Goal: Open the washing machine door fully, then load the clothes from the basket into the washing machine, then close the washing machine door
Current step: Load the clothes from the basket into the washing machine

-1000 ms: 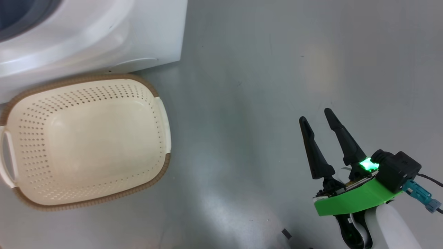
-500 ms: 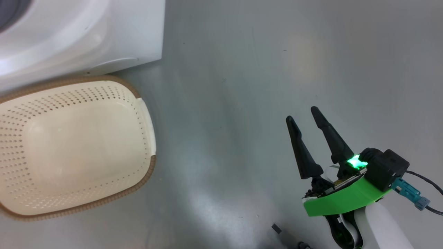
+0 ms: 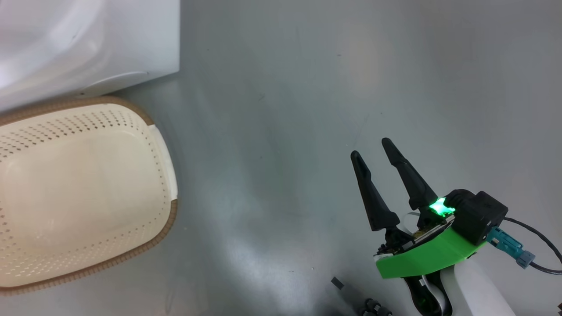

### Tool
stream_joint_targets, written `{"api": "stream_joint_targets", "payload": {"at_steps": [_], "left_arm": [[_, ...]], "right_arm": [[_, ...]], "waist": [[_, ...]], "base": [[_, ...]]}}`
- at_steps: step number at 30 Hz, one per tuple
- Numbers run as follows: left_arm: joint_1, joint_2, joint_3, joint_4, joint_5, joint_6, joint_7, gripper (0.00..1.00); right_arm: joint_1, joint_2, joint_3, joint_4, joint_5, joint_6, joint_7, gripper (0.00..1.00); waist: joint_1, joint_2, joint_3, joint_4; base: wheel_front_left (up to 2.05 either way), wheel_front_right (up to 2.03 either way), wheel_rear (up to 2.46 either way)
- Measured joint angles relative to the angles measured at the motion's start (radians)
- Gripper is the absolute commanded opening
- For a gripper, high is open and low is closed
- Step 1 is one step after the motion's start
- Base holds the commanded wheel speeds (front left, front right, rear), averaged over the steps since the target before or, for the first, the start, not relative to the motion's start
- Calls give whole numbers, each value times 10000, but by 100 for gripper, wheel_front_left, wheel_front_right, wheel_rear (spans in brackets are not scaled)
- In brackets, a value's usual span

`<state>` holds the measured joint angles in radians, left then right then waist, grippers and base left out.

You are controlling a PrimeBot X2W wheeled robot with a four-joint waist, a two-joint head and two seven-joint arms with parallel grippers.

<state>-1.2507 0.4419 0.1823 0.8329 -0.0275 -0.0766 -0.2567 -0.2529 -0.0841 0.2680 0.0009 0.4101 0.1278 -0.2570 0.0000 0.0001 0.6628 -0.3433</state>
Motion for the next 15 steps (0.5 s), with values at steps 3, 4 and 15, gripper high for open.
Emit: {"api": "stream_joint_targets", "payload": {"at_steps": [3, 4, 15], "left_arm": [[1, 58, 35, -111, -6, 19, 0, 100], [3, 48, 65, -167, -29, 29, 0, 100], [222, -150, 330, -454, -313, 31, 0, 100]], "right_arm": [[0, 27, 2, -2, 13, 0, 0, 100], [0, 46, -6, -2, 13, 2, 0, 100], [-235, 159, -8, 15, 44, 0, 0, 100]], "waist": [[0, -1, 76, -44], [0, 0, 95, -47], [0, 0, 88, 163]], "base": [[0, 0, 0], [0, 0, 0], [0, 0, 0]]}}
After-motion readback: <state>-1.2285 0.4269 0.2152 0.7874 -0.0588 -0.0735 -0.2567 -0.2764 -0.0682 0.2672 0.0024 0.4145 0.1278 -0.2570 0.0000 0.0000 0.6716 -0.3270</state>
